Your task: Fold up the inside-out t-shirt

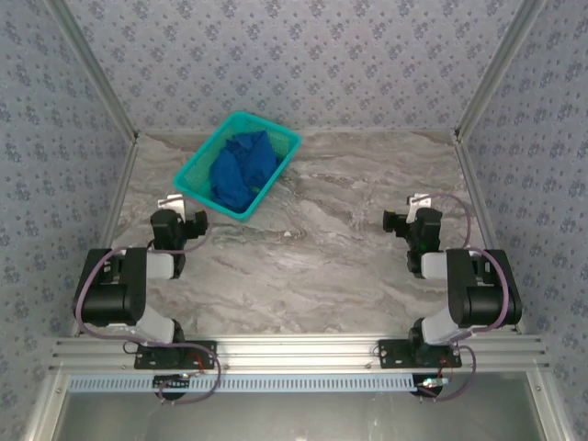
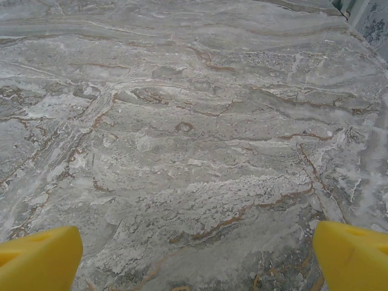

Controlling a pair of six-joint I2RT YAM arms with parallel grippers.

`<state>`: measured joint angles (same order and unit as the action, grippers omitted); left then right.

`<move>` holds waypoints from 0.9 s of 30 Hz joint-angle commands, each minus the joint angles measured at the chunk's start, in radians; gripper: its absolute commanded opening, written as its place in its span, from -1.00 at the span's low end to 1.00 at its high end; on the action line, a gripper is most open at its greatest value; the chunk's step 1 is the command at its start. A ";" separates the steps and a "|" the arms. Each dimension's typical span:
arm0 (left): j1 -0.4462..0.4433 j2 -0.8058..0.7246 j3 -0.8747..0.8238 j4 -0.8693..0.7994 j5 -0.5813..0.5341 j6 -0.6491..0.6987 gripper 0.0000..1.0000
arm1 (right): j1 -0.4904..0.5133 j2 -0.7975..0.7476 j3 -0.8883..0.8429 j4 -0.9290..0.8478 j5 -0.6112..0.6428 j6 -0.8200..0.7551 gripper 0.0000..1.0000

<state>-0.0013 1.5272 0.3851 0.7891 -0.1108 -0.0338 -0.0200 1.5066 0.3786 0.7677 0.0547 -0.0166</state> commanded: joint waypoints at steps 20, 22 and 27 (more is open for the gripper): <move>0.006 0.006 0.025 0.028 0.023 0.005 0.95 | -0.018 0.013 0.019 0.022 -0.028 0.000 1.00; 0.006 0.006 0.026 0.029 0.022 0.005 0.95 | -0.017 0.012 0.019 0.022 -0.027 -0.001 1.00; 0.011 -0.089 0.013 -0.031 -0.150 -0.072 0.95 | 0.002 -0.092 0.060 -0.133 0.120 0.037 1.00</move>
<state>0.0002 1.5146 0.3851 0.7753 -0.1463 -0.0513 -0.0238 1.4879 0.3882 0.7277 0.0734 -0.0124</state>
